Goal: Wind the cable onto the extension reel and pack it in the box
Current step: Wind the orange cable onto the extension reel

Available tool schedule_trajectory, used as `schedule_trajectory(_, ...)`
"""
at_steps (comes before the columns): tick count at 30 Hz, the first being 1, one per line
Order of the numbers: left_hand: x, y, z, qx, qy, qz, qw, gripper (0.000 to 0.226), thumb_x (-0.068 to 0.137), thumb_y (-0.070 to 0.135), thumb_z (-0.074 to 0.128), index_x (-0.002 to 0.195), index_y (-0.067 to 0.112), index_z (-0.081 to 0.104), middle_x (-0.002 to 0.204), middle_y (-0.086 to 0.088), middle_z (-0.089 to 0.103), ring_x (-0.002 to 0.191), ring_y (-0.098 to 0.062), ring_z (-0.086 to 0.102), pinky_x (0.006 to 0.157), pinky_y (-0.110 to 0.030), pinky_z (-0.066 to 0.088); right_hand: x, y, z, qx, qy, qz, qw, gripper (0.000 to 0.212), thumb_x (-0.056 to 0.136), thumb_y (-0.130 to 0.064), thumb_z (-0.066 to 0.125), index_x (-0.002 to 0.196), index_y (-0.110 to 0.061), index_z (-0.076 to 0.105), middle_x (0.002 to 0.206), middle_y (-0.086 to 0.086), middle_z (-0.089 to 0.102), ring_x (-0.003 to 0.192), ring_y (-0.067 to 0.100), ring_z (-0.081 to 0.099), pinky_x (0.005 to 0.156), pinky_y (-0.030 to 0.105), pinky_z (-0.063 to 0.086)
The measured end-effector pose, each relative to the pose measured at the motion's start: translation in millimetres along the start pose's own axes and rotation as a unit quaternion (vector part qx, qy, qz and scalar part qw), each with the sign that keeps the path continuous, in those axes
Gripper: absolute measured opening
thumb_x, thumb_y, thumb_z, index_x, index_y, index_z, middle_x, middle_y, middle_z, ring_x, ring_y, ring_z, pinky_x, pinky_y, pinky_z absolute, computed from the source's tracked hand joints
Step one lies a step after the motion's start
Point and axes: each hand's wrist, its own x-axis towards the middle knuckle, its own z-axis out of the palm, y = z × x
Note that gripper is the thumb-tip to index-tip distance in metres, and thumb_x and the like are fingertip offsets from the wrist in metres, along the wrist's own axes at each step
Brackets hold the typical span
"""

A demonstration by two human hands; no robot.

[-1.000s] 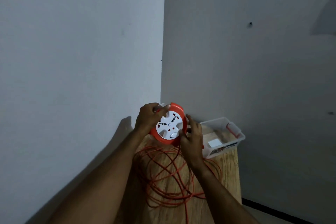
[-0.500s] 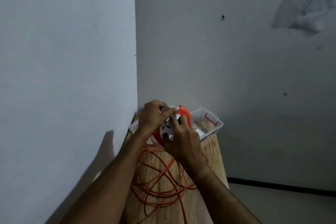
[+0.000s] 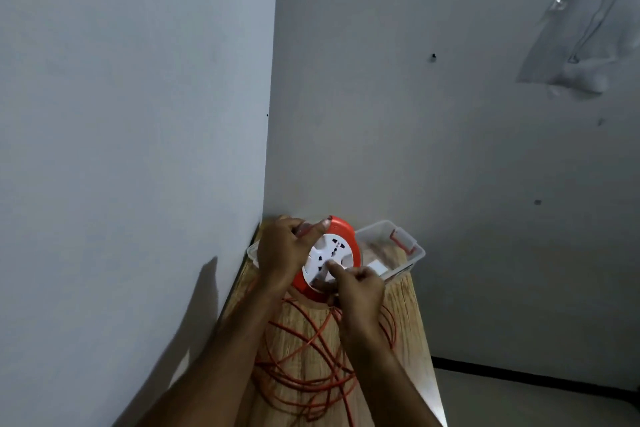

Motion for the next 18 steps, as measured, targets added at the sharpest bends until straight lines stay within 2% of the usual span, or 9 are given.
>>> schedule_trajectory(1, 1.5, -2.1, -3.1, -0.005, -0.006, -0.005, 1.000, 0.051, 0.082, 0.063, 0.072, 0.064, 0.015, 0.070, 0.062, 0.007, 0.067, 0.059, -0.011, 0.063, 0.057, -0.030, 0.052, -3.4, 1.6, -3.7, -0.098, 0.014, -0.124, 0.987, 0.020, 0.085, -0.013, 0.080, 0.090, -0.007, 0.061, 0.080, 0.010, 0.074, 0.067, 0.021, 0.074, 0.054, 0.035, 0.056)
schedule_trajectory(2, 2.7, -2.6, -6.3, -0.005, -0.017, -0.006, 1.000, 0.052, 0.082, 0.064, 0.072, 0.060, 0.016, 0.068, 0.058, 0.008, 0.066, 0.056, -0.009, 0.062, 0.054, -0.027, 0.050, -5.5, 1.8, -7.1, -0.207, 0.028, -0.258, 0.943, 0.018, 0.085, -0.014, 0.079, 0.089, -0.013, 0.061, 0.081, 0.002, 0.072, 0.069, 0.012, 0.072, 0.058, 0.030, 0.058)
schedule_trajectory(4, 5.0, 0.3, -11.8, -0.005, -0.046, -0.003, 0.999, 0.055, 0.082, 0.061, 0.074, 0.051, 0.019, 0.058, 0.048, 0.011, 0.058, 0.048, -0.005, 0.056, 0.049, -0.016, 0.040, -5.1, -0.3, -12.9, -0.355, 0.021, -0.449, 0.820, 0.021, 0.083, -0.014, 0.080, 0.098, -0.017, 0.065, 0.095, -0.005, 0.069, 0.081, 0.006, 0.067, 0.067, 0.020, 0.057)
schedule_trajectory(6, 7.6, 5.6, -13.3, -0.009, -0.067, 0.001, 0.998, 0.054, 0.082, 0.060, 0.075, 0.050, 0.020, 0.056, 0.046, 0.010, 0.055, 0.047, -0.006, 0.054, 0.051, -0.016, 0.039, -5.3, -1.5, -14.5, -0.456, -0.031, -0.513, 0.726, 0.041, 0.079, -0.011, 0.080, 0.116, -0.017, 0.065, 0.114, 0.003, 0.065, 0.099, 0.018, 0.065, 0.077, 0.028, 0.059)
schedule_trajectory(8, 9.2, 10.6, -13.1, -0.006, -0.074, 0.000, 0.997, 0.052, 0.081, 0.062, 0.074, 0.054, 0.019, 0.059, 0.050, 0.007, 0.058, 0.051, -0.008, 0.057, 0.056, -0.022, 0.047, -7.9, -4.5, -13.8, -0.536, -0.048, -0.525, 0.659, 0.058, 0.073, -0.015, 0.082, 0.127, -0.020, 0.061, 0.123, 0.009, 0.060, 0.108, 0.025, 0.061, 0.080, 0.040, 0.059)
schedule_trajectory(10, 9.6, 14.5, -12.5, -0.010, -0.082, -0.005, 0.997, 0.053, 0.081, 0.062, 0.074, 0.053, 0.021, 0.058, 0.048, 0.008, 0.057, 0.050, -0.007, 0.056, 0.058, -0.023, 0.048, -10.9, -10.8, -13.7, -0.582, -0.018, -0.512, 0.631, 0.066, 0.071, -0.029, 0.084, 0.132, -0.023, 0.060, 0.126, 0.011, 0.057, 0.106, 0.026, 0.062, 0.080, 0.040, 0.059)
schedule_trajectory(12, 8.4, 18.9, -11.9, -0.017, -0.091, -0.004, 0.996, 0.053, 0.081, 0.061, 0.075, 0.051, 0.022, 0.057, 0.046, 0.010, 0.056, 0.048, -0.005, 0.054, 0.055, -0.020, 0.044, -13.2, -15.8, -14.4, -0.604, 0.018, -0.502, 0.619, 0.073, 0.067, -0.040, 0.088, 0.133, -0.022, 0.061, 0.125, 0.012, 0.058, 0.096, 0.025, 0.067, 0.076, 0.037, 0.058)
schedule_trajectory(16, 4.7, 22.6, -9.9, -0.010, -0.079, 0.022, 0.997, 0.046, 0.080, 0.062, 0.075, 0.061, 0.021, 0.067, 0.058, 0.011, 0.061, 0.059, -0.009, 0.060, 0.058, -0.021, 0.047, -12.1, -21.3, -13.3, -0.571, 0.002, -0.517, 0.638, 0.073, 0.058, -0.033, 0.094, 0.122, -0.014, 0.067, 0.111, 0.013, 0.064, 0.068, 0.021, 0.068, 0.053, 0.026, 0.057)
schedule_trajectory(18, 4.6, 22.3, -10.2, -0.009, -0.069, 0.031, 0.997, 0.044, 0.078, 0.063, 0.076, 0.064, 0.022, 0.067, 0.062, 0.012, 0.061, 0.063, -0.009, 0.060, 0.060, -0.023, 0.049, -6.2, -20.6, -13.8, -0.555, -0.020, -0.513, 0.654, 0.068, 0.059, -0.034, 0.095, 0.119, -0.014, 0.070, 0.105, 0.011, 0.071, 0.065, 0.020, 0.071, 0.052, 0.023, 0.057)
